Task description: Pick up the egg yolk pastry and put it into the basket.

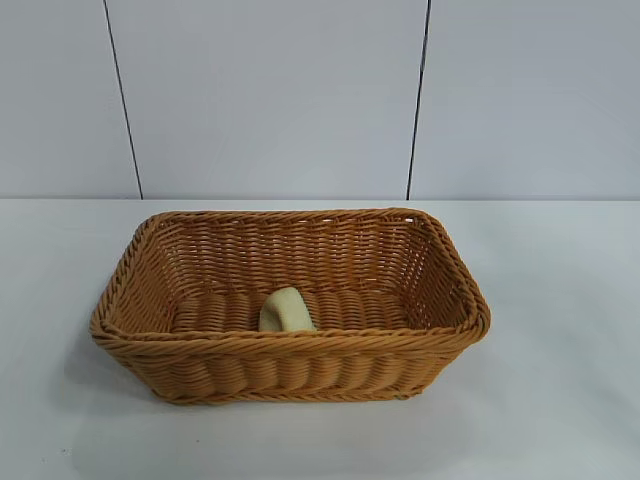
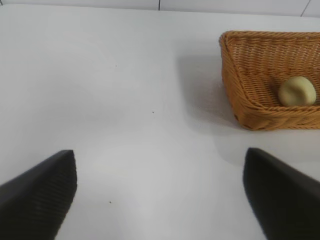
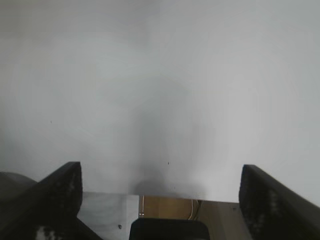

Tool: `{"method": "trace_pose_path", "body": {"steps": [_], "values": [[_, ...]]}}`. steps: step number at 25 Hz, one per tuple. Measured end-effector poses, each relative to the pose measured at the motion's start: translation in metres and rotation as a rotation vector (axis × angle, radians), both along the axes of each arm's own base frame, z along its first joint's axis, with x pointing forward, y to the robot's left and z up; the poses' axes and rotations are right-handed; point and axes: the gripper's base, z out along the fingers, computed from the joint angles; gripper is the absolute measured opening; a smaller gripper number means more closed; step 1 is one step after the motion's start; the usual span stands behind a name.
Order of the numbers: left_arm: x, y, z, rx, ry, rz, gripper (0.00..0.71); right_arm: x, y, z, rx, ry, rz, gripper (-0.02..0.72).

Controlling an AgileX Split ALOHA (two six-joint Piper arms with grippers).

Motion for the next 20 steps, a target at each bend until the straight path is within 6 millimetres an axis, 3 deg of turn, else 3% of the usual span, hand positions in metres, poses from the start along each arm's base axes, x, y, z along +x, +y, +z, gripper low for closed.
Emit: {"method": "trace_pose_path", "body": {"steps": [8,20], "values": [[0.000,0.000,0.000,0.000,0.000,0.000,0.696,-0.081,-0.003,-0.019,0.001,-0.207,0.046,0.591],[0.000,0.000,0.000,0.000,0.000,0.000,0.696,-0.157,-0.004,0.027,0.032,-0.784,0.046,0.591]]}}
